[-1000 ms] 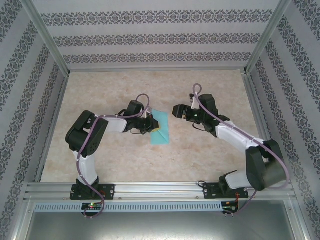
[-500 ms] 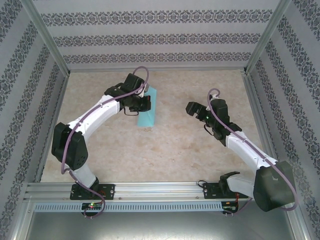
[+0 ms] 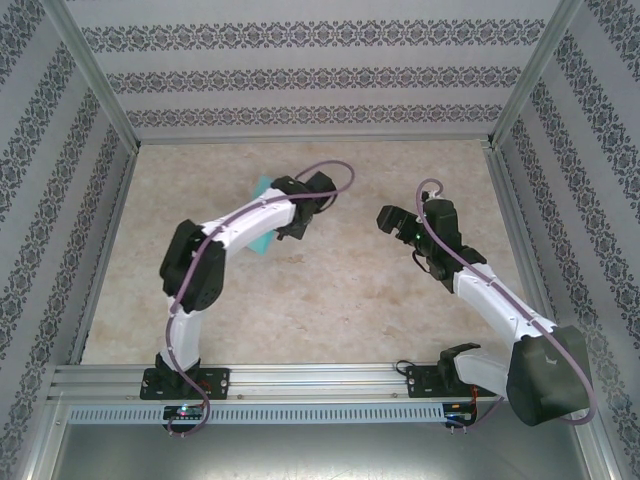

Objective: Fold a paper plane with a square sheet of paper (pick it up from the middle)
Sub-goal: Turn over the paper at the center of the table.

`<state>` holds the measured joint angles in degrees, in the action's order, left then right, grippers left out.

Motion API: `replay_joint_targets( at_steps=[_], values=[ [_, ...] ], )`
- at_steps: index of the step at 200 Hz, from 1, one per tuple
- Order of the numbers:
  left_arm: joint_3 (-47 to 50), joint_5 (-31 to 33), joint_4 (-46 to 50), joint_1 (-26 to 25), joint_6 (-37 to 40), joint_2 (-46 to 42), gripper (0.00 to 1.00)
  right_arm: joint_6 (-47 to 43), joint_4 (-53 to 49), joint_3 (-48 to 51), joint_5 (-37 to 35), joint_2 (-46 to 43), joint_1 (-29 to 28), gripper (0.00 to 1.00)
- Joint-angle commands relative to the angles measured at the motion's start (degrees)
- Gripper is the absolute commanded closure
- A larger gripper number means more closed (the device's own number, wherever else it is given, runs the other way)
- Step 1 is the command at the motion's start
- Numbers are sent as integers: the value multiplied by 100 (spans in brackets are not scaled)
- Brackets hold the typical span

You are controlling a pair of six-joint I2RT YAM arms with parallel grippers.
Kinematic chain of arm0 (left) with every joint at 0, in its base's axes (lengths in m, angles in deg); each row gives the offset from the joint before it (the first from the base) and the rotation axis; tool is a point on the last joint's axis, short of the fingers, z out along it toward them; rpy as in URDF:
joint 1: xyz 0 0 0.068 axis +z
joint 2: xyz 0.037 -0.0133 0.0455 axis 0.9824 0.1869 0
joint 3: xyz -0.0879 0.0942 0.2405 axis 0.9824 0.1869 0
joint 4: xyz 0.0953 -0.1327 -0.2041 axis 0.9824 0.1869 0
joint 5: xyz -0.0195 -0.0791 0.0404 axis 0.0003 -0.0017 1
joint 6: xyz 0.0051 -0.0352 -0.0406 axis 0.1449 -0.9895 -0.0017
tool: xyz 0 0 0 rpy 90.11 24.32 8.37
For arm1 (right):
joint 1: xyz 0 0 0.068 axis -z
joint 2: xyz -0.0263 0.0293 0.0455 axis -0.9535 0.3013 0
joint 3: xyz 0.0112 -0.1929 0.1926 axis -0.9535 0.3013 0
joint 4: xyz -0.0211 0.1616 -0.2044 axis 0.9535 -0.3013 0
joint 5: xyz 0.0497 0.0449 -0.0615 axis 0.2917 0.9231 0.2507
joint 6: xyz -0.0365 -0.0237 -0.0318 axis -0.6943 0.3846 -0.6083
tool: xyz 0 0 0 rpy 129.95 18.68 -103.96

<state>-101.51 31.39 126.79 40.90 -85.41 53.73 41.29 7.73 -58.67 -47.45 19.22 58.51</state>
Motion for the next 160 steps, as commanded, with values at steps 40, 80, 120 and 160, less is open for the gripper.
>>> replay_joint_targets(
  at_steps=[40,80,120,160],
  values=[
    [-592,845,53,-569,-341,1069,95,-6,-429,-79,-381,-203,139,2],
    [-609,338,-150,-684,-401,1216,90,181,-464,-96,-414,-56,179,2],
    [-625,-476,-377,-685,-342,982,69,258,-641,-228,-401,69,192,2],
    [-506,-2056,-950,-650,-168,90,39,367,-724,-346,-238,231,194,2]
  ],
)
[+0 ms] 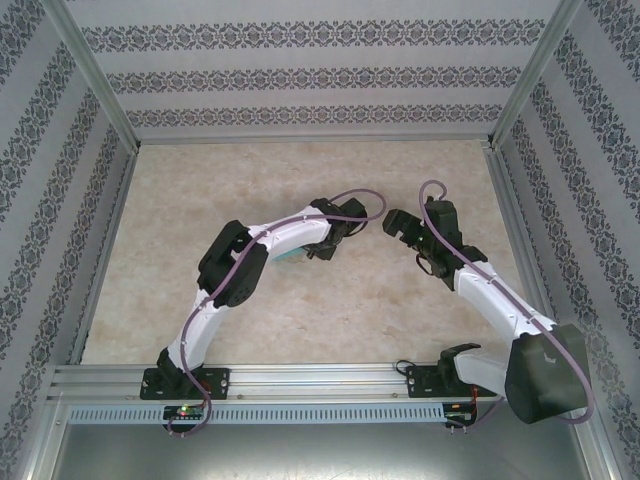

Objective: Fold a paper plane with a square sheet of paper (pick it up from the middle)
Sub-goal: Turn over the paper at the center of the table, then move the paper to the center of the table.

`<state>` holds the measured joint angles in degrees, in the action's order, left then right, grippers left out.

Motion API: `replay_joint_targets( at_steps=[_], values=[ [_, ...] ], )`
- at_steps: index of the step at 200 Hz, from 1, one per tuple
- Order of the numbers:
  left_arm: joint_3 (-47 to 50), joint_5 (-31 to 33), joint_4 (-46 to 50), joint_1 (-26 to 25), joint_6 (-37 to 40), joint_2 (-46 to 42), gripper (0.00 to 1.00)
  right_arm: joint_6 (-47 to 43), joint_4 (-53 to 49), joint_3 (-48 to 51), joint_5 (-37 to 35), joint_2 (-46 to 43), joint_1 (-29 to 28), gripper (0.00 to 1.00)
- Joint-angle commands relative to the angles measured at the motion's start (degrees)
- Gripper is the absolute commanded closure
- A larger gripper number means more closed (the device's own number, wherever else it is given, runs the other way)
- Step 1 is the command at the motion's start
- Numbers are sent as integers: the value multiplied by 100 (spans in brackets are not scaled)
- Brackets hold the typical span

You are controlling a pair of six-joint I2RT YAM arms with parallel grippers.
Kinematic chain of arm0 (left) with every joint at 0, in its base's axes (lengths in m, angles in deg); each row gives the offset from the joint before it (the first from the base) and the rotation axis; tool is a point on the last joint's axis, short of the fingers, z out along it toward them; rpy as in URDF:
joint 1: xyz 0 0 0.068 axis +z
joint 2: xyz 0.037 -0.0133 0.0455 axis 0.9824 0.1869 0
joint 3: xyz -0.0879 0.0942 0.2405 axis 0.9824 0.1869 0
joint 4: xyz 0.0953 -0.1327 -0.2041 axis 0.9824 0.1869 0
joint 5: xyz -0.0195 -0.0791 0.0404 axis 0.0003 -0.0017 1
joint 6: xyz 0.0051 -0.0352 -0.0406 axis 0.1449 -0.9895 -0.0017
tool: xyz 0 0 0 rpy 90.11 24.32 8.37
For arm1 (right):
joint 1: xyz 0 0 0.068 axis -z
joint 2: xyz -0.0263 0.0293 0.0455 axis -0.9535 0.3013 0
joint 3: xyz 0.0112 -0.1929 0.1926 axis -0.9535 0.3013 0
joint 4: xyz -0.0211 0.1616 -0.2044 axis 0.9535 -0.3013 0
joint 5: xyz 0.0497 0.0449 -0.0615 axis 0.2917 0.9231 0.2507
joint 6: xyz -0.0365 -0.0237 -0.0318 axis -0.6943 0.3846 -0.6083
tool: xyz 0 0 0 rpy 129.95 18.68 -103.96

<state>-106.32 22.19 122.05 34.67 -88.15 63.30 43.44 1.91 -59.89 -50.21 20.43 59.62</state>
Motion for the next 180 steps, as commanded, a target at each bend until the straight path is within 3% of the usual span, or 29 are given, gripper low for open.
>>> replay_joint_targets(
  at_steps=[1,26,55,104,138,180],
  values=[
    [-30,-1169,-487,-27,103,-890,38,156,-153,-227,50,120,81,2],
    [166,-1956,-794,85,124,-1467,26,162,-367,-496,671,344,162,2],
    [1096,-2773,-1590,619,-291,-2224,14,239,-425,-898,1148,761,29,5],
    [3409,-3823,-2974,2247,-1446,-3294,9,346,-312,-2231,1097,2329,-1430,30],
    [4522,-3918,-3288,3172,-1702,-3869,9,570,-276,-3430,1392,3824,-2368,52],
    [5063,-3570,-3177,3678,-1566,-4406,1,612,-641,-4493,1473,4971,-2893,55]
  ],
)
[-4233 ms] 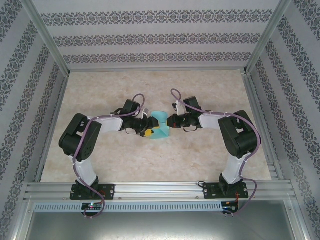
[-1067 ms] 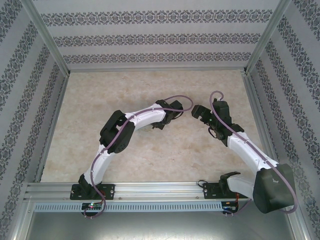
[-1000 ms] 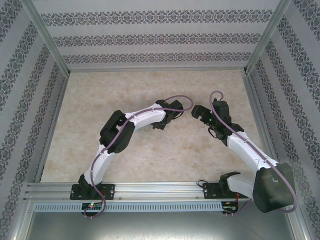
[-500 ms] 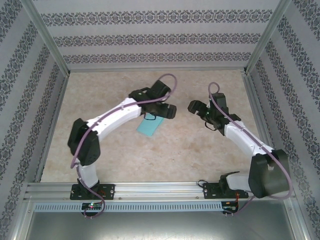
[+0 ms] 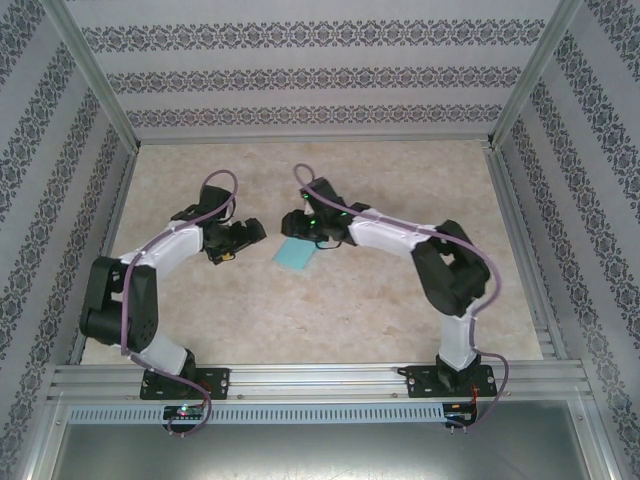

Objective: Fold a paper plane with a square sheet of paper (pick it up from the middle)
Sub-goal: Move the paper to the center of the table.

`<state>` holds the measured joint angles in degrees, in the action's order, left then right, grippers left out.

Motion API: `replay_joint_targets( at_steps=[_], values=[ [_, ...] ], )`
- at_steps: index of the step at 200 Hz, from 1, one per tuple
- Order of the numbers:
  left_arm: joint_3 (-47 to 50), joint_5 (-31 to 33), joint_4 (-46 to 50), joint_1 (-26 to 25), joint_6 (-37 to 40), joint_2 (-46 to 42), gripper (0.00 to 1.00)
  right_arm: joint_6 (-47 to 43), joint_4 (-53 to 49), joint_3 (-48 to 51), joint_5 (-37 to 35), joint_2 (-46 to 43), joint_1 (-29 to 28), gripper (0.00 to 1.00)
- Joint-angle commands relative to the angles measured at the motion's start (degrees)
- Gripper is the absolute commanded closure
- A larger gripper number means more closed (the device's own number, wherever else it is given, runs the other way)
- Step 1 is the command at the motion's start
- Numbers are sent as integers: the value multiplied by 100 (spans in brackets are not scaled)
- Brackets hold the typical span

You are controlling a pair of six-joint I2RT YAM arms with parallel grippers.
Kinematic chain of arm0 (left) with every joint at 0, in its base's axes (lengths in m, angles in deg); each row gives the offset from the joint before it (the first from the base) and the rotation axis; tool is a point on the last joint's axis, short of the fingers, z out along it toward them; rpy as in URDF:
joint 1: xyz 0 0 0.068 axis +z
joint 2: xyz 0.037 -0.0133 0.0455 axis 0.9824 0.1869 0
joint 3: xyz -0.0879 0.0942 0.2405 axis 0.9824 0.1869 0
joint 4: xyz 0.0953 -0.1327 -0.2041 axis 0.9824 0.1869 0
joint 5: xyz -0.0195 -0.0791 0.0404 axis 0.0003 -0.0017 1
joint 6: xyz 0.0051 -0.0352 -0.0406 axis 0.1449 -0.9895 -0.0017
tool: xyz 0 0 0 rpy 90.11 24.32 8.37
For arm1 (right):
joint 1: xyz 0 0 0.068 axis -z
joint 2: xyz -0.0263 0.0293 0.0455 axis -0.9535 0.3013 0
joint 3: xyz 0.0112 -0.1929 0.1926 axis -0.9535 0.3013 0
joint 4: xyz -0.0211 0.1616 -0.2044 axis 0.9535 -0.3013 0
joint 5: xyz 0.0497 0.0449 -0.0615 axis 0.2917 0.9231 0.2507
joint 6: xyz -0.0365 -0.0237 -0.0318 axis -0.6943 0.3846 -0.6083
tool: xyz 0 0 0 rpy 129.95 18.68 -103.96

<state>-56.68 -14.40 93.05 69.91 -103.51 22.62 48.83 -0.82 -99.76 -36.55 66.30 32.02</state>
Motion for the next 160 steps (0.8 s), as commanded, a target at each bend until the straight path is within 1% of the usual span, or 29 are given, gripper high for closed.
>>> replay_joint_targets(
  at_steps=[1,23,49,87,109,122,142,160],
  values=[
    [99,95,-268,161,-22,-345,1,75,-375,-524,118,405,-144,55],
    [103,152,-190,196,85,-430,0,11,-691,-775,189,748,-269,55],
    [134,45,-241,194,150,-443,0,-134,-965,-846,308,961,-358,55],
    [169,-181,-382,196,259,-418,0,-754,-1430,-855,343,1039,-385,56],
    [169,-391,-427,195,303,-377,1,-1533,-1775,-754,558,1017,-386,55],
    [170,-504,-472,195,313,-344,1,-2206,-2114,-641,575,942,-393,55],
    [185,-692,-569,183,304,-300,2,-3175,-2474,-192,569,659,-349,55],
    [171,-873,-667,144,293,-222,4,-3903,-2663,269,714,286,-246,55]
  ],
)
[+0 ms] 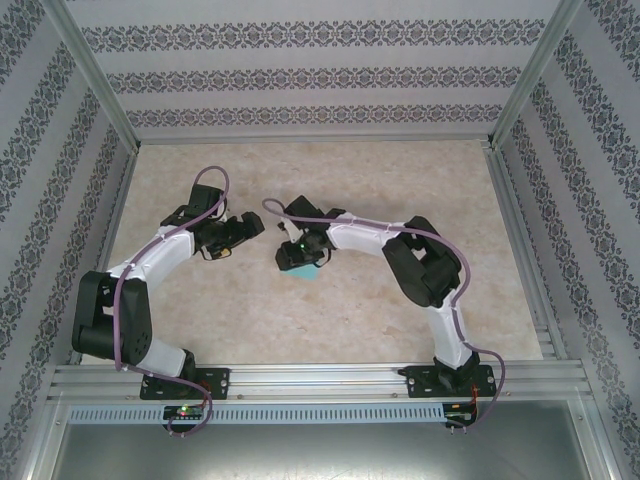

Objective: Fold a paper plane with a square sheet of paper (pick it up from the middle)
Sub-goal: Move the paper to the center of the table, then third fold the triangle at the center of the table.

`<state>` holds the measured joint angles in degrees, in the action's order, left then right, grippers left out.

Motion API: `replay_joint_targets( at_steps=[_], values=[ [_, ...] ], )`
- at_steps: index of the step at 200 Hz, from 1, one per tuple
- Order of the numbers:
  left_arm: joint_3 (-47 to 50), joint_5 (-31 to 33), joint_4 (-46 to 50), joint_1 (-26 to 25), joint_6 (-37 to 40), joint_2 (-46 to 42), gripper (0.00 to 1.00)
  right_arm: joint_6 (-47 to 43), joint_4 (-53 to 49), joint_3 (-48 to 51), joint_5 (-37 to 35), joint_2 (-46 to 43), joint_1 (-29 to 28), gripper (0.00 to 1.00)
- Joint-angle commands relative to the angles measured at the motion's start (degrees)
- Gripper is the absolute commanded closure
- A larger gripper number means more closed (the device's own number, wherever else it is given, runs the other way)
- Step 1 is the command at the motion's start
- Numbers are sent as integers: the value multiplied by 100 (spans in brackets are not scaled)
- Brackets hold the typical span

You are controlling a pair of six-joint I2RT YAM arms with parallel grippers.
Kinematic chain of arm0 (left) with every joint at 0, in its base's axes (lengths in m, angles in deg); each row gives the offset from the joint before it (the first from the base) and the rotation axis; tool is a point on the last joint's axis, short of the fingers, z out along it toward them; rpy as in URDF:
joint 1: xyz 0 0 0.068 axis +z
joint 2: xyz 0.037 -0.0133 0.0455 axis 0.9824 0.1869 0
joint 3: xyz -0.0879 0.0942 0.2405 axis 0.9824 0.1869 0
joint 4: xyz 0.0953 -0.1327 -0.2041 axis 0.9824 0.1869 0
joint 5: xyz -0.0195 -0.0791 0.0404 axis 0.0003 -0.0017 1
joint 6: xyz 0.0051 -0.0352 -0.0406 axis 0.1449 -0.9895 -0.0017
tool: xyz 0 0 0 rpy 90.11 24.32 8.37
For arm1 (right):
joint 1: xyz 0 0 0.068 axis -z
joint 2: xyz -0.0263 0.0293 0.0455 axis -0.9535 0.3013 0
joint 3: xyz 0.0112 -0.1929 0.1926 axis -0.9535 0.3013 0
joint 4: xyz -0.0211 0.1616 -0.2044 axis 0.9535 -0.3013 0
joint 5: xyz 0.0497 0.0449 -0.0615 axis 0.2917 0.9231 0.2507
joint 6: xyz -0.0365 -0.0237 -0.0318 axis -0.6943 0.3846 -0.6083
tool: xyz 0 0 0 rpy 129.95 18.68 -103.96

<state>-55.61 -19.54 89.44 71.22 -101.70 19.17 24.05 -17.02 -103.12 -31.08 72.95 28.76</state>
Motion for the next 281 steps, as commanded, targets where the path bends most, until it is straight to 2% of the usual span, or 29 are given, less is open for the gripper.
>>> replay_joint_targets(
  at_steps=[1,14,30,46,67,90,122,147,198,256,281],
  values=[
    [63,-369,-314,7,116,128,4,-1447,-1045,631,165,-404,89,55],
    [35,-453,-386,-69,60,208,5,-1565,-1131,742,294,-701,151,54],
    [5,-669,-572,-138,-88,335,9,-1179,-792,840,517,-1165,226,53],
    [-50,-951,-830,-248,-216,507,14,-389,-279,1048,619,-1578,338,49],
    [-170,-1156,-1028,-509,-312,694,19,811,183,1433,382,-1970,571,45],
    [-333,-1395,-1327,-885,-424,950,35,1826,666,2047,143,-2340,796,42],
    [-786,-1503,-1349,-1418,-423,1561,59,2435,1103,2659,-140,-2726,843,38],
    [-997,-1490,-1317,-1538,-451,1969,69,2701,1436,2970,-22,-2697,955,38],
    [-1098,-1470,-1269,-1555,-409,2248,73,2792,2053,3275,399,-2434,1013,40],
    [-1133,-1501,-1239,-1558,-388,2451,75,2852,2227,3391,671,-2213,944,42],
    [-1154,-1513,-1238,-1554,-383,2571,77,3102,2452,3592,800,-2256,883,46]
  ],
)
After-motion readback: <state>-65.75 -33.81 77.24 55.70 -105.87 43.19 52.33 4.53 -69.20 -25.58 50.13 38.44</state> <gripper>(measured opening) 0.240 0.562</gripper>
